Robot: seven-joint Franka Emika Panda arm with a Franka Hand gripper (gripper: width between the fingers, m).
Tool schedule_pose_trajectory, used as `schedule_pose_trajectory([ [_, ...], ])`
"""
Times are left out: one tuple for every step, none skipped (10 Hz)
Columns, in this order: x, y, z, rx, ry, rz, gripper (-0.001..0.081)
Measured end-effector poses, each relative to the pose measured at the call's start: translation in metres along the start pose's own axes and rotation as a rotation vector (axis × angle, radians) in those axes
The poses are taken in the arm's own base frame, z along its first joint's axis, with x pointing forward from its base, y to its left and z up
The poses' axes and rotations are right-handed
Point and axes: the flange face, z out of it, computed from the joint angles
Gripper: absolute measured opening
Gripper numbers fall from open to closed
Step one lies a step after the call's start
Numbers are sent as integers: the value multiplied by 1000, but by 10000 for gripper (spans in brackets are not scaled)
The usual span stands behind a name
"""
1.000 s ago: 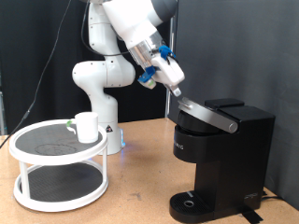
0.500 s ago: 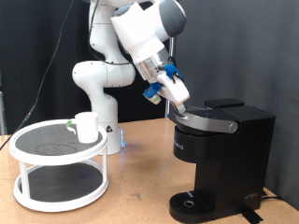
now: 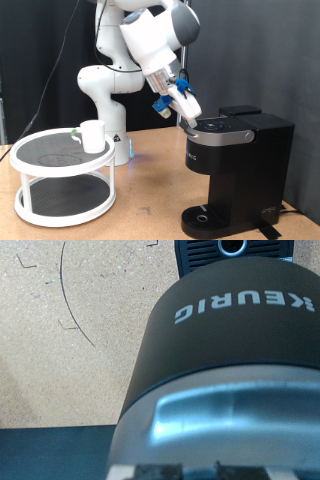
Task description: Make a cup of coffee with the keurig machine
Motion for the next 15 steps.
schedule_pose_trajectory([
  [2, -1, 4, -2, 10, 5, 0],
  [2, -3, 4, -1, 10, 7, 0],
  [2, -3, 4, -1, 10, 8, 0],
  [2, -3, 4, -2, 9, 9, 0],
  [1, -3, 4, -4, 5, 10, 0],
  [0, -3, 3, -6, -14, 6, 0],
  [-2, -3, -1, -5, -50, -8, 0],
  [-5, -1, -8, -9, -96, -28, 0],
  [-7, 2, -17, -13, -139, -48, 0],
  [-8, 5, -28, -16, -164, -56, 0],
  [-8, 9, -36, -26, -171, -60, 0],
  [-8, 9, -34, -25, -168, -60, 0],
  [-6, 9, -32, -31, -169, -52, 0],
  [0, 13, -31, -58, -164, -26, 0],
  [8, 19, -32, -99, -151, -5, 0],
])
